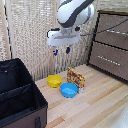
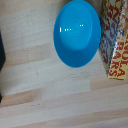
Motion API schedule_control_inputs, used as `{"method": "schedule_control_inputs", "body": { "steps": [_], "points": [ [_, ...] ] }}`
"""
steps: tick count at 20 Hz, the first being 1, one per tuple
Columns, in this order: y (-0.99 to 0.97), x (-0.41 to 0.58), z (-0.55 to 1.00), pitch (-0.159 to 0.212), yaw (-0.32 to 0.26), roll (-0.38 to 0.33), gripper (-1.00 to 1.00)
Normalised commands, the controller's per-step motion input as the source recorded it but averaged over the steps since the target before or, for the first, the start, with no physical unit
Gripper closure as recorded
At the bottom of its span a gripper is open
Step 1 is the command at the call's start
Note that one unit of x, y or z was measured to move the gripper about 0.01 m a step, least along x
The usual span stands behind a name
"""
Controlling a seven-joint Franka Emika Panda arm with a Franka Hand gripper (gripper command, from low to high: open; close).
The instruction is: Kindly move your gripper toward the top drawer's handle. With caution, hold the handle robustly using your gripper and pull open the top drawer. Let the handle go. Relocate your gripper to the bowl placed in the background. Gently hold the bowl using your gripper. Bring the gripper and the bowl to the ajar drawer. Softly release the bowl into it.
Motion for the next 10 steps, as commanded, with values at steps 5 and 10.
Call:
{"method": "schedule_control_inputs", "body": {
  "steps": [5, 10],
  "points": [
    [-0.1, 0.044, 0.4, 0.004, 0.174, -0.176, -1.0],
    [-0.2, 0.057, 0.56, 0.001, 0.138, -0.125, -1.0]
  ]
}}
